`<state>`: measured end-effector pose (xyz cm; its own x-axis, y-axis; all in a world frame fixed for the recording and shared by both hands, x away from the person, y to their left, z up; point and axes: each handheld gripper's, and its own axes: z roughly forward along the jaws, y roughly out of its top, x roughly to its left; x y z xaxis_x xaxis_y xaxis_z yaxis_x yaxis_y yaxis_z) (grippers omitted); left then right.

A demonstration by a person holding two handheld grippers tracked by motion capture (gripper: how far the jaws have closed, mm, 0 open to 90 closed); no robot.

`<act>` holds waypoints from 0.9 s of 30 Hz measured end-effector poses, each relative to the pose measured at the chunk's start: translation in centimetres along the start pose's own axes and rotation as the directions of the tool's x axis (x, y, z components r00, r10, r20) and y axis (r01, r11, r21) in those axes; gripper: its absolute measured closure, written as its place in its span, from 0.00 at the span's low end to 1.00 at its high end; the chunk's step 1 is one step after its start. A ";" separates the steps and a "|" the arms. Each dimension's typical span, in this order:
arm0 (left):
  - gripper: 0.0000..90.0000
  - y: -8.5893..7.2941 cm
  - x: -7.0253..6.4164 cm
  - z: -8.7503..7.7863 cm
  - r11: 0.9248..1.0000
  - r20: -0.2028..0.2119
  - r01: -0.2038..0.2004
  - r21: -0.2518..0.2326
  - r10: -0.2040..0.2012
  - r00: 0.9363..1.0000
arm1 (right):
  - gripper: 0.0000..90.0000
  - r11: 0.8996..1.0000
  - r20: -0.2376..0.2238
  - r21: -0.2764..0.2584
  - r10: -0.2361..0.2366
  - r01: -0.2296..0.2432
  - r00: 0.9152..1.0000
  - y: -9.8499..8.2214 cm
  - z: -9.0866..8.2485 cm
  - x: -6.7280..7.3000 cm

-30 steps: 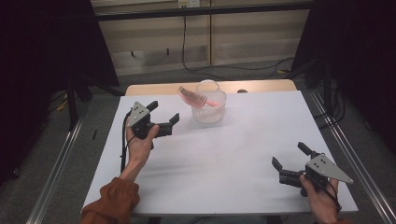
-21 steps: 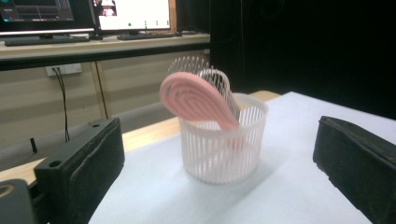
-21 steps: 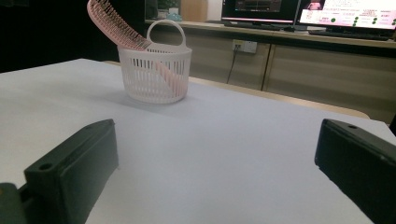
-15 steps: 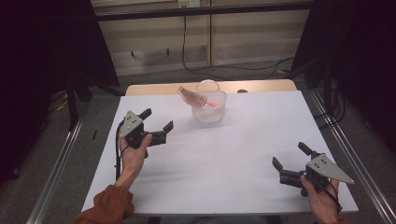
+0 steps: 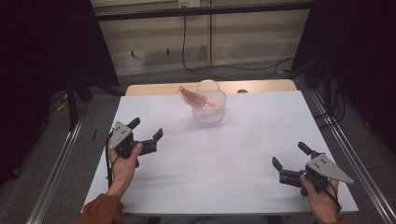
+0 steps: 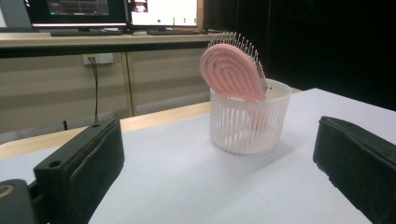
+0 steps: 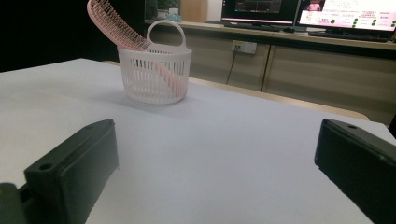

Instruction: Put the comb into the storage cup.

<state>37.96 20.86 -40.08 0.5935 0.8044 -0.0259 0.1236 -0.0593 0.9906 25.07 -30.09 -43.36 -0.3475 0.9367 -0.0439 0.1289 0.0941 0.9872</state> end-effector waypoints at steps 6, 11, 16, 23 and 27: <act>0.02 -0.6 0.1 -1.8 1.000 -0.034 0.003 -0.018 -0.004 0.999 | 0.00 1.000 -0.001 -0.007 0.001 -0.001 1.000 0.0 0.0 0.1; 0.02 -0.8 -0.1 -3.0 1.000 -0.038 -0.004 -0.028 0.003 0.999 | 0.00 1.000 0.002 -0.009 0.008 -0.008 1.000 0.0 -0.1 0.1; 0.02 -1.1 -0.8 -4.2 1.000 -0.044 -0.023 -0.009 0.022 0.999 | 0.00 1.000 0.014 -0.014 0.017 -0.017 1.000 0.0 -0.1 0.0; 0.03 -1.7 -1.3 -5.5 1.000 -0.061 0.002 -0.011 -0.003 0.998 | 0.00 1.000 0.021 -0.021 0.016 -0.015 1.000 0.0 -0.1 0.0; 0.03 -1.7 -1.5 -6.1 1.000 -0.056 -0.003 0.002 0.004 0.998 | 0.00 1.000 0.022 -0.021 0.019 -0.018 1.000 0.1 -0.2 0.0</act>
<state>32.01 23.35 -40.90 0.5482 0.8362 -0.0148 0.1235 -0.0635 0.9903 24.91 -30.14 -43.28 -0.3243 0.9455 -0.0289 0.1157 0.0700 0.9908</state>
